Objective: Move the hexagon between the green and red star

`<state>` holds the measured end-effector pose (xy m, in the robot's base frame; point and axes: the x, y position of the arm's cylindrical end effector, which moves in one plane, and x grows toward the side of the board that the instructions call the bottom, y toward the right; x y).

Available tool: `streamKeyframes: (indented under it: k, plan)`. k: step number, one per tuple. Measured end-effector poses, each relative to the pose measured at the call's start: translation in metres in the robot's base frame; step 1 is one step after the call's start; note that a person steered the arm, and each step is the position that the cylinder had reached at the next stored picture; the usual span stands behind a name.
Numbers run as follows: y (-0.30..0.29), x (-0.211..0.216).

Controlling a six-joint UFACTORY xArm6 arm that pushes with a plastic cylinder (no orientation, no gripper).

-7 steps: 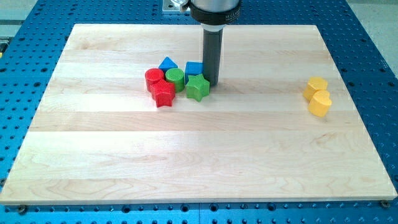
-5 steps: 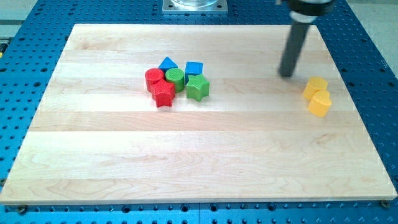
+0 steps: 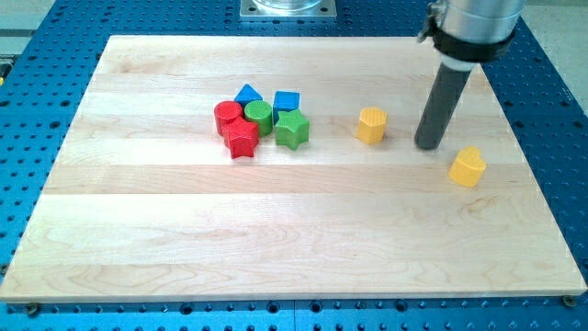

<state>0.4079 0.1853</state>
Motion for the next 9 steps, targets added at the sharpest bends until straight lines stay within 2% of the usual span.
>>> streamKeyframes:
  k: [1,2,3,4,5,6,7,8,9]
  plan:
    - [-0.051,-0.017]
    - [-0.098,0.036]
    - [-0.121,0.07]
    - [-0.065,0.045]
    - [-0.064,0.003]
    - [-0.08,0.002]
    - [-0.111,0.013]
    - [-0.159,0.064]
    - [-0.173,0.093]
